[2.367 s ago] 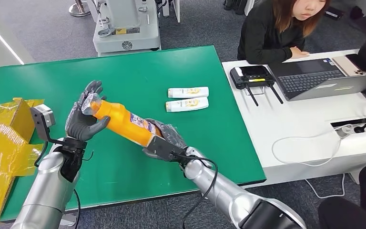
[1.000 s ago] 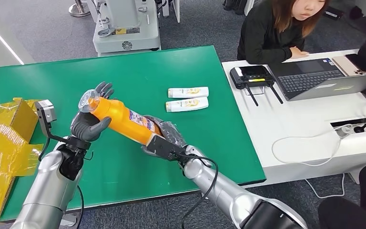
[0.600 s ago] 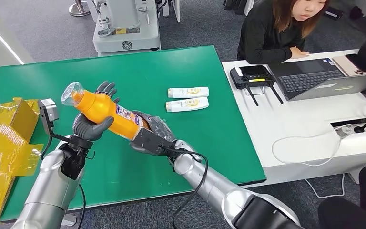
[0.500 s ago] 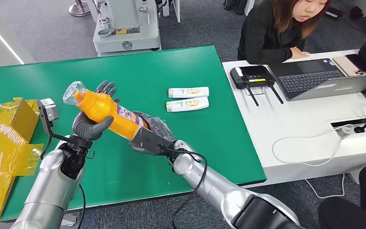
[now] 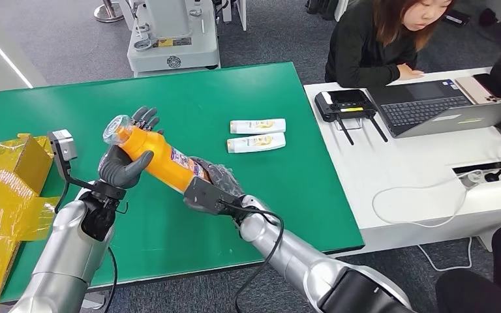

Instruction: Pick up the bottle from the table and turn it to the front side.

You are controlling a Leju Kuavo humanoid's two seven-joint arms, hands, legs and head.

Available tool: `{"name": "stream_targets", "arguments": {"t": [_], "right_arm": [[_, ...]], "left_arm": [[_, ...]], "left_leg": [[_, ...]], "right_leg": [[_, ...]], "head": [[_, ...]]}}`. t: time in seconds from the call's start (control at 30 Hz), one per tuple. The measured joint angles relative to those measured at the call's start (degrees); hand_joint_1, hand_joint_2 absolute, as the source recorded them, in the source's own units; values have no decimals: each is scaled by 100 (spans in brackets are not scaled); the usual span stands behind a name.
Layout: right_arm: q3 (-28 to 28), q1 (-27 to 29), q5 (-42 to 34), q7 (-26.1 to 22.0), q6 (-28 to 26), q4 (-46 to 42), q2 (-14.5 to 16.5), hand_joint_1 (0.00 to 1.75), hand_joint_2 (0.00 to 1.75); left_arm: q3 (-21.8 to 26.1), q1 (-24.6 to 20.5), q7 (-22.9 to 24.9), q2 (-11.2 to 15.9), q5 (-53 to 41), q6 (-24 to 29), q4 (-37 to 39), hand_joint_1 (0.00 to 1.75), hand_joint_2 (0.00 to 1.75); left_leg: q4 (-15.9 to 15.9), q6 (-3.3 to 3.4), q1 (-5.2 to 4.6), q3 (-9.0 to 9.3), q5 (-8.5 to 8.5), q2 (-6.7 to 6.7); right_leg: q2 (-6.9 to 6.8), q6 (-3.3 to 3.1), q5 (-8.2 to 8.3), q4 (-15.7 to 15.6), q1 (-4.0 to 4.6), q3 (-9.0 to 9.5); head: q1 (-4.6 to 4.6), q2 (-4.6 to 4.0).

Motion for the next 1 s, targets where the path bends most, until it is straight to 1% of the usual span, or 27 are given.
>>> {"name": "stream_targets", "arguments": {"t": [0.33, 0.63, 0.83, 0.97, 1.0], "right_arm": [[0, 84, 9, -85, -122, -4, -26, 175, 175], [0, 53, 10, -199, -186, -7, -66, 175, 175], [-2, 11, -21, -297, -210, -9, -87, 175, 175], [-33, 8, -120, -468, -207, -13, -98, 1, 175], [-50, 8, -153, -528, -207, -25, -99, 0, 175]], "left_arm": [[0, 3, 39, 1, 49, -142, 6, 175, 175], [0, 1, 133, 1, 332, -266, 40, 175, 175], [0, -33, 136, -3, 368, -218, 40, 175, 175], [0, -54, 42, -20, 298, -63, 40, 175, 175], [0, -58, 15, -26, 273, -17, 40, 175, 175]], "left_leg": [[0, 0, 0, 0, 0, 1], [0, 0, 0, 0, 0, 1], [0, 0, 0, 0, 0, 0], [0, 0, 0, 0, 0, 0], [0, 0, 0, 0, 0, 0]], "right_leg": [[1, 0, 0, 0, 0, 0], [0, 0, 0, 0, 0, 0], [0, 0, 0, 1, 0, 1], [0, 0, 0, 1, 0, 1], [0, 0, 0, 1, 0, 1]], "head": [[1, -1], [0, 0], [0, 0], [1, 0], [0, 0]]}}
